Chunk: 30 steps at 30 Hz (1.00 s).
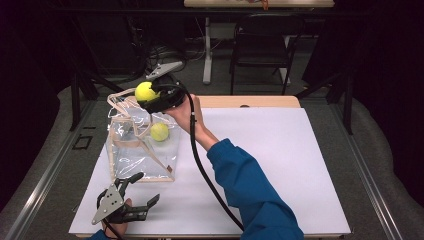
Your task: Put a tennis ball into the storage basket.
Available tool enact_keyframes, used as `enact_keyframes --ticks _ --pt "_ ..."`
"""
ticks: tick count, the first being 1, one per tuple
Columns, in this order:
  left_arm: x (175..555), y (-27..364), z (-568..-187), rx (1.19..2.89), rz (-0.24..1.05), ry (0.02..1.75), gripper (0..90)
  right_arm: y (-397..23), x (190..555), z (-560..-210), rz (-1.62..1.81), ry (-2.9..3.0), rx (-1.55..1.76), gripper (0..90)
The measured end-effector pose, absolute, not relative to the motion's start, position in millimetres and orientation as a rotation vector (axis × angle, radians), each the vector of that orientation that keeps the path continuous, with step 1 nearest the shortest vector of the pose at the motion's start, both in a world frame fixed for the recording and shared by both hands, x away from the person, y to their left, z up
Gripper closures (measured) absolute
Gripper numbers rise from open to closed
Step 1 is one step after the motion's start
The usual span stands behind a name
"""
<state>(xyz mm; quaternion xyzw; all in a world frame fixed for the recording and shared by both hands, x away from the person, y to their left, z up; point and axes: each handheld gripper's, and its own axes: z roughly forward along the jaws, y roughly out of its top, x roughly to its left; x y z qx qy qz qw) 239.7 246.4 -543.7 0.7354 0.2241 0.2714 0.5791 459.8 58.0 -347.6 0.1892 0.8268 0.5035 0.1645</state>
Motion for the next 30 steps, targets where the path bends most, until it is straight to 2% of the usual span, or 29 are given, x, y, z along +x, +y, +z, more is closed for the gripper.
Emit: enact_keyframes --ticks 30 --pt "239.8 247.2 -543.9 1.713 0.632 0.527 15.7 88.6 462.4 -354.1 1.361 2.402 0.512 26.2"
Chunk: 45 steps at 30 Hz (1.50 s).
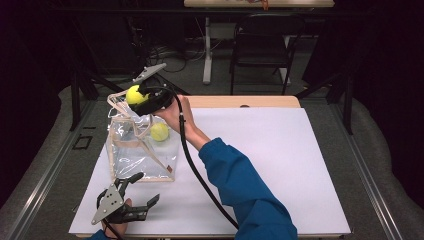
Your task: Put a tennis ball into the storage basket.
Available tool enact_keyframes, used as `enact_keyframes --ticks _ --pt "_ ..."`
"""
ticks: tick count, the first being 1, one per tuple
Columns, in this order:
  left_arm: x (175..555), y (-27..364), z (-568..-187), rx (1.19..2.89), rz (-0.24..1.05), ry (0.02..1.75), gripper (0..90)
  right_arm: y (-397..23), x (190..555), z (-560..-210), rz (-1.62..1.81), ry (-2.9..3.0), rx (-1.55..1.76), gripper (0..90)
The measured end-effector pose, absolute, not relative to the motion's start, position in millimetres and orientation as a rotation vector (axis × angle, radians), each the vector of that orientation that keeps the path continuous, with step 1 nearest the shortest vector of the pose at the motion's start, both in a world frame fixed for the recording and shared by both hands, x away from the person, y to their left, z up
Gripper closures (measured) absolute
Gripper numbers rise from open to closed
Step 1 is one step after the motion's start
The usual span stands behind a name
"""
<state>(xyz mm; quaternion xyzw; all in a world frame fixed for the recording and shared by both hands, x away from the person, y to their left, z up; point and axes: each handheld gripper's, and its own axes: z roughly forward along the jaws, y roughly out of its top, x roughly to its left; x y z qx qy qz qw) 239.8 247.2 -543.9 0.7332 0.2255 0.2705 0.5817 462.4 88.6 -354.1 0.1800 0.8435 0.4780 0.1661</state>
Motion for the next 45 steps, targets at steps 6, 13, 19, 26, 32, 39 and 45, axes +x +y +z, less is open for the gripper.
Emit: enact_keyframes --ticks 6,13,19,26,32,39,45 --pt "239.5 247.1 -543.6 1.713 0.634 0.524 15.7 92.4 462.8 -355.8 1.345 2.415 0.515 26.2" --pt "239.6 247.2 -543.6 1.713 0.633 0.525 15.7 96.2 464.7 -355.4 1.331 2.429 0.518 26.1" --pt "239.8 247.6 -543.7 1.71 0.63 0.526 15.7 99.9 465.9 -357.7 1.31 2.446 0.515 26.0" --pt "239.9 247.7 -543.6 1.708 0.631 0.524 15.7 103.5 468.5 -362.0 1.277 2.473 0.515 25.8" --pt "239.9 248.0 -543.7 1.708 0.63 0.523 15.7 109.7 468.8 -365.7 1.243 2.497 0.503 25.6" --pt "239.4 248.7 -543.5 1.706 0.629 0.521 15.7 114.4 466.6 -367.5 1.205 2.497 0.522 16.6" --pt "239.3 248.5 -543.6 1.707 0.631 0.52 15.7 101.4 463.6 -359.6 1.23 2.503 0.529 4.9"
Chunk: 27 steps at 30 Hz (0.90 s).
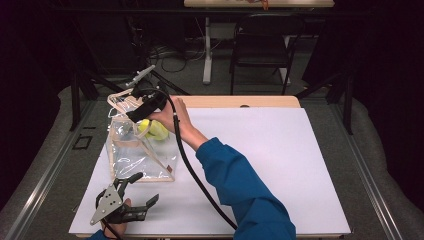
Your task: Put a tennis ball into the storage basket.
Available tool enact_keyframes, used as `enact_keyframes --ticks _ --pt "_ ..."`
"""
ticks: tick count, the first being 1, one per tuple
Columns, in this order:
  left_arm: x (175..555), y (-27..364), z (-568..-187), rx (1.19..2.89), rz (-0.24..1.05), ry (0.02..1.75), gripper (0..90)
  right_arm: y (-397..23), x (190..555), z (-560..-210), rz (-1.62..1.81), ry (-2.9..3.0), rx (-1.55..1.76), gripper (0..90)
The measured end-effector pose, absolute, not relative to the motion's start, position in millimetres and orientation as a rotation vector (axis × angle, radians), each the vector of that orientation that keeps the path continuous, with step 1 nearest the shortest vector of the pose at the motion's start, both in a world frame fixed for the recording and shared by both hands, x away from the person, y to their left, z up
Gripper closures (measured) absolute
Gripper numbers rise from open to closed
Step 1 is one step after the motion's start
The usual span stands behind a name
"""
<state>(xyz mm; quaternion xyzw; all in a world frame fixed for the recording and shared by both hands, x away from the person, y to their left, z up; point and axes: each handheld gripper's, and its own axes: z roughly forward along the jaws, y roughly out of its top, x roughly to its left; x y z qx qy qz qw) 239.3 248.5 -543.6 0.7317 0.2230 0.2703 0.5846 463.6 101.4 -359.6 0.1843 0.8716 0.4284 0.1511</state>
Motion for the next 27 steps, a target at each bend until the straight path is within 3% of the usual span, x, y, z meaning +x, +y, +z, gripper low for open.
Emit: enact_keyframes --ticks 4,27 --pt "239.3 248.1 -543.5 1.71 0.633 0.519 15.7 85.7 461.4 -357.6 1.248 2.517 0.54 0.0" --pt "237.6 246.7 -543.9 1.717 0.642 0.532 15.7 22.9 443.6 -364.3 1.284 2.607 0.531 0.0"
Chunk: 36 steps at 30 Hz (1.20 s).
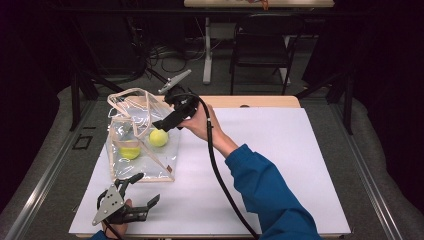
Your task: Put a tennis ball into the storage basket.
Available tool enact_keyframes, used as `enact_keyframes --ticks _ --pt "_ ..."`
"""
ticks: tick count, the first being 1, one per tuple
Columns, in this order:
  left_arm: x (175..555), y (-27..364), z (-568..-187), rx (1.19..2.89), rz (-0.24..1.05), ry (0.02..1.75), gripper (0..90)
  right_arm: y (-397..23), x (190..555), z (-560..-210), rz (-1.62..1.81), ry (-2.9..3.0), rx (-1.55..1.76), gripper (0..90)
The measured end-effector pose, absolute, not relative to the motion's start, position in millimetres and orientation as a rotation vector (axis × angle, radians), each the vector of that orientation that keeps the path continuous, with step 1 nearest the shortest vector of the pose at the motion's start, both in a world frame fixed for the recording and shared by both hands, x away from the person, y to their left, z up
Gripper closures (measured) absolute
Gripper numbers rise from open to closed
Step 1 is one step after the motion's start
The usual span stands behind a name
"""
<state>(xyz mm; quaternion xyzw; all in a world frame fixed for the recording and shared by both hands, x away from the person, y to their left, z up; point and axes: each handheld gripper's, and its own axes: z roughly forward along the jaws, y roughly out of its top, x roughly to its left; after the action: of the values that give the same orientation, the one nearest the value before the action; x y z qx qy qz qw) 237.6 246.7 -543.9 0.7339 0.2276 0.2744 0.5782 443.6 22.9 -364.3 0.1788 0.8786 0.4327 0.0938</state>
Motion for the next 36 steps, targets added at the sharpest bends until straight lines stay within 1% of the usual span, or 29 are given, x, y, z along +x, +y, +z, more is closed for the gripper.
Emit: enact_keyframes --ticks 9,18,36 --pt "238.3 247.0 -544.3 1.726 0.639 0.529 15.7 -2.6 437.1 -371.8 1.284 2.609 0.549 0.0" --pt "238.3 247.0 -545.0 1.726 0.627 0.532 15.7 -32.7 430.2 -387.7 1.243 2.627 0.591 0.0" --pt "239.2 247.2 -545.1 1.73 0.624 0.529 15.7 -81.4 412.1 -401.1 1.224 2.6 0.648 0.0"
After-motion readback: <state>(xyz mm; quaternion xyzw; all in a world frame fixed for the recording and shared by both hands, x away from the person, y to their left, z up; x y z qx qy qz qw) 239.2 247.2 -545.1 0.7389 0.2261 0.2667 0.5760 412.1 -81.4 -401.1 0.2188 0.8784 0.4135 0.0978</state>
